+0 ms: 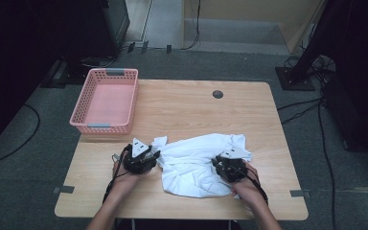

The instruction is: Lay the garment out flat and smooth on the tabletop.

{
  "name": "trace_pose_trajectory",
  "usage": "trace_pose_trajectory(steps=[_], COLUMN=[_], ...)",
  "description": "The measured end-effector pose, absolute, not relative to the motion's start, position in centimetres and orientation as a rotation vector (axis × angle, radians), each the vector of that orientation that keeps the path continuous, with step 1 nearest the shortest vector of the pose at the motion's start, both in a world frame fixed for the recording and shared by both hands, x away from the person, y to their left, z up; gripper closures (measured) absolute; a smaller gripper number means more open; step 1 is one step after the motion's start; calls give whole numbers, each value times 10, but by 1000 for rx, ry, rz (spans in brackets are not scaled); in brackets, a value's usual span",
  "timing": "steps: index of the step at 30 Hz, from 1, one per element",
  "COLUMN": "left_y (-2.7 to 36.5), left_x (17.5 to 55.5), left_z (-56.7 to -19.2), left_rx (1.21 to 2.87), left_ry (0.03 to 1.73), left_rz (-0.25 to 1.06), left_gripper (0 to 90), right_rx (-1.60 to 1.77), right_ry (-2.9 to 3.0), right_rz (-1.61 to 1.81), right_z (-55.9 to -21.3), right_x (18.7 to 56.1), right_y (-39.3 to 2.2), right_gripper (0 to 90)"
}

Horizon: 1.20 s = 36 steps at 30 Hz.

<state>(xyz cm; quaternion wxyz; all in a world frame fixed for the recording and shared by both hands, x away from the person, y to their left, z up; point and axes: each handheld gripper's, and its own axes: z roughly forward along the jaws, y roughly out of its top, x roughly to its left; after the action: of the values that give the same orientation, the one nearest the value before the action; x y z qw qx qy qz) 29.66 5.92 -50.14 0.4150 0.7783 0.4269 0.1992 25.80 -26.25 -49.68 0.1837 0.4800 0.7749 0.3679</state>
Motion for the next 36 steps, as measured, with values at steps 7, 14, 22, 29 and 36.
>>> trace_pose_trajectory(steps=[7, 14, 22, 29, 36], left_y=[63, 66, 64, 60, 62], left_x=[298, 297, 294, 293, 295], left_z=[-504, -501, -499, -497, -496], left_rx=[1962, 1951, 1951, 1956, 1936], left_ry=[1088, 1090, 1051, 1042, 1072], left_rz=[493, 494, 455, 455, 463], left_gripper=[584, 585, 595, 600, 611], right_rx=[1531, 1535, 1388, 1215, 1306], right_ry=[2270, 2201, 2153, 2240, 2207], right_rz=[1115, 1285, 1235, 1047, 1031], right_z=[-510, -497, -481, -500, -501], right_x=[275, 292, 287, 283, 295], right_y=[-253, -253, -259, -239, -240], right_gripper=[544, 593, 590, 609, 900])
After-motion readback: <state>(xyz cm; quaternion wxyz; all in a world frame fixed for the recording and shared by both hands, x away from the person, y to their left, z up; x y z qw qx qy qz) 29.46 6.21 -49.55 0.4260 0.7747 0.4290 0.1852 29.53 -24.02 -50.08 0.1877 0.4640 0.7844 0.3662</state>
